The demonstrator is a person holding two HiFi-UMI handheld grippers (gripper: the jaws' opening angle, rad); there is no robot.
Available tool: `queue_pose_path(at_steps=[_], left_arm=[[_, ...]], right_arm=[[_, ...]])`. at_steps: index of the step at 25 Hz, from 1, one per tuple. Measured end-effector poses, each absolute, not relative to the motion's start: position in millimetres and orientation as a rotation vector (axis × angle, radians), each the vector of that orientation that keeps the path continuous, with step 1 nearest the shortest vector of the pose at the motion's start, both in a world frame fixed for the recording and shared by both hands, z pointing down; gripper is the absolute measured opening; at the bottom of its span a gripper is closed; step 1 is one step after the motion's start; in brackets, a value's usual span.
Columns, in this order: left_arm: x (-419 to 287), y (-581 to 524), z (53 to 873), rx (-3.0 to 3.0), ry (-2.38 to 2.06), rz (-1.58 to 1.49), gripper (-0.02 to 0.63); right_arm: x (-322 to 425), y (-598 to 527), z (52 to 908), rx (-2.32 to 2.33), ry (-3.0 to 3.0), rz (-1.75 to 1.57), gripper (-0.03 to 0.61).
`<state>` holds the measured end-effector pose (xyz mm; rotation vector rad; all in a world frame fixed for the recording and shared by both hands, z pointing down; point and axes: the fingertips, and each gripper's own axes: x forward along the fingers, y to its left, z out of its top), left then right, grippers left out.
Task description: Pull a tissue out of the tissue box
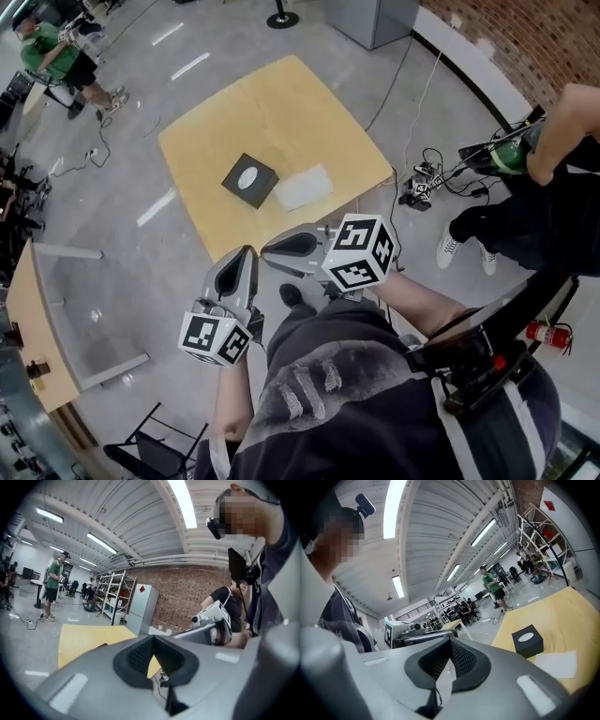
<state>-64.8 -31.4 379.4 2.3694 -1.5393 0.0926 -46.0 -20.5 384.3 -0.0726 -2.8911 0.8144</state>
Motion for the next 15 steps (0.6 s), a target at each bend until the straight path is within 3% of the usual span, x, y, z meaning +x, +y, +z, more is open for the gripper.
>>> queue_pose_path(at_steps=[10, 15], left_arm=[[-76, 16, 373, 2.41, -1.573, 0.093, 0.003], [-149, 130, 364, 2.462, -1.568, 0.054, 0.003]], right_arm=[[-65, 29, 376, -0.118, -2.904, 0.791, -0.002], [-136, 142, 368, -0.072, -2.915, 0.731, -0.002]])
